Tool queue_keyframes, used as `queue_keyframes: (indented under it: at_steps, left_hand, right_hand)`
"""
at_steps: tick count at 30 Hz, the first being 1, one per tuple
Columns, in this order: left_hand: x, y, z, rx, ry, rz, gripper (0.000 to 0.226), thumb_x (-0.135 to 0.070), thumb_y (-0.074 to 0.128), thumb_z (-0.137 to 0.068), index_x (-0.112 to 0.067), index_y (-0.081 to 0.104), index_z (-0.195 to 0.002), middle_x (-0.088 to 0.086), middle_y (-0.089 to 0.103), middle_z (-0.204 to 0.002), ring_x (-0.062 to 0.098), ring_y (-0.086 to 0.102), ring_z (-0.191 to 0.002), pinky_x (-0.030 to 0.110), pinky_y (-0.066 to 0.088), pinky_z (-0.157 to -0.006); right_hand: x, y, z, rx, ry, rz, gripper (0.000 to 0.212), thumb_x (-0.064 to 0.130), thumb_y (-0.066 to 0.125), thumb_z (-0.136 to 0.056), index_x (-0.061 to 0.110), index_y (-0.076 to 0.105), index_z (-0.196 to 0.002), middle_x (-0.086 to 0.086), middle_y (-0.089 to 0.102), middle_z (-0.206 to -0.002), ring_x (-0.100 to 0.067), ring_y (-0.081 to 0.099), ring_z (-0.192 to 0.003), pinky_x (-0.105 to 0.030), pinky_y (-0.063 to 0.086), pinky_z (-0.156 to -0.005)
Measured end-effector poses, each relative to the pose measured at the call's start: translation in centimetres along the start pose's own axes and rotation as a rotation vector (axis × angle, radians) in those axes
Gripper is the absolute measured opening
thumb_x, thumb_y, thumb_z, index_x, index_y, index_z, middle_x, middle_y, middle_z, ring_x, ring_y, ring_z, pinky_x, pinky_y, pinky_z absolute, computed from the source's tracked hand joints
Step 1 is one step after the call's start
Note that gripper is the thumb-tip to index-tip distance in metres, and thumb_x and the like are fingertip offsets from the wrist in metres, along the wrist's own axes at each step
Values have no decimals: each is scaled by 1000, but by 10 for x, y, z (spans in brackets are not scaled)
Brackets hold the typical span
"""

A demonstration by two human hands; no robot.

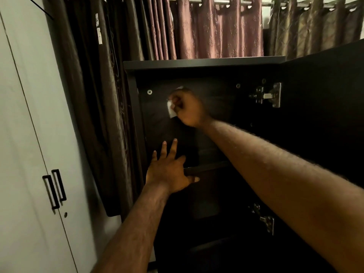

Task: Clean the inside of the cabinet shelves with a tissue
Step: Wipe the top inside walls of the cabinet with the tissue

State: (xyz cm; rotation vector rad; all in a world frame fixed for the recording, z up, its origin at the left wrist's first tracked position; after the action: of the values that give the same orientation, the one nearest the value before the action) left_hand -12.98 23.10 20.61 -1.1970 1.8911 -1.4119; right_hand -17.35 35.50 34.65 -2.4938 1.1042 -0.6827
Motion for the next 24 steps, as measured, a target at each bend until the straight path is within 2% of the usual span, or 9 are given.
queue_keyframes:
  at_steps: [4,7,10,14,17,18,21,24]
  left_hand:
    - [1,-1,3,-24,-44,-8,103,-83,50,-75,-30,19,-156,21,-21,-161,42,-14,-149,52,4,-121]
    - [1,-3,5,-19,-70,14,107,-84,52,-73,-27,17,-157,26,-24,-158,46,-15,-148,51,4,-121]
    - [-2,-5,6,14,-86,-3,107,-86,50,-73,-27,18,-157,30,-28,-156,46,-15,-148,51,5,-122]
    - [-4,-5,6,23,-103,-4,102,-87,48,-72,-32,23,-154,28,-29,-155,45,-14,-149,50,9,-122]
    - [-5,-5,7,34,-107,14,100,-88,48,-72,-36,21,-154,25,-31,-156,42,-15,-149,49,10,-121]
    - [-5,-6,7,34,-108,20,100,-88,48,-73,-36,21,-154,24,-32,-156,42,-16,-149,49,11,-121]
    - [-6,-6,8,30,-106,39,99,-87,48,-73,-37,21,-154,24,-33,-155,42,-17,-149,49,12,-121]
    - [-5,-4,8,23,-103,41,98,-87,48,-73,-37,22,-153,23,-32,-156,42,-16,-149,49,14,-121]
  right_hand:
    - [10,27,37,240,-145,54,18,3,69,-80,13,75,-94,-1,72,-93,-7,64,-80,-18,50,-75]
    - [-6,23,62,354,-64,208,17,8,71,-79,19,77,-90,3,75,-92,-7,67,-82,-20,52,-78]
    - [-31,3,83,351,28,372,11,17,68,-80,21,78,-82,3,76,-88,-12,70,-84,-23,53,-80]
    - [-72,-35,100,206,368,486,9,18,65,-77,18,74,-79,-6,73,-89,-28,70,-87,-33,58,-79]
    - [-89,-54,96,-28,558,397,9,16,66,-75,12,70,-82,-7,71,-87,-27,69,-86,-27,54,-70]
    - [-89,-58,92,-130,592,336,12,15,68,-77,9,69,-86,-8,70,-90,-26,68,-87,-27,53,-71]
    - [-76,-58,77,-348,501,237,13,11,65,-84,6,69,-95,-13,69,-103,-28,66,-97,-26,49,-82]
    - [-47,-36,62,-357,189,174,12,2,66,-80,6,68,-92,-13,67,-102,-26,65,-92,-17,42,-83]
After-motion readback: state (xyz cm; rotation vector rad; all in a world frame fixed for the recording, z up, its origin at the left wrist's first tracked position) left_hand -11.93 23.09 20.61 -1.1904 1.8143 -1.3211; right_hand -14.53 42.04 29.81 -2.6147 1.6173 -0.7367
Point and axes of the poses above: each hand's wrist, its own z-axis away from the middle knuckle, its own y-axis out of the palm, x = y × z, the point moved 3 cm from there along -z, towards the middle knuckle
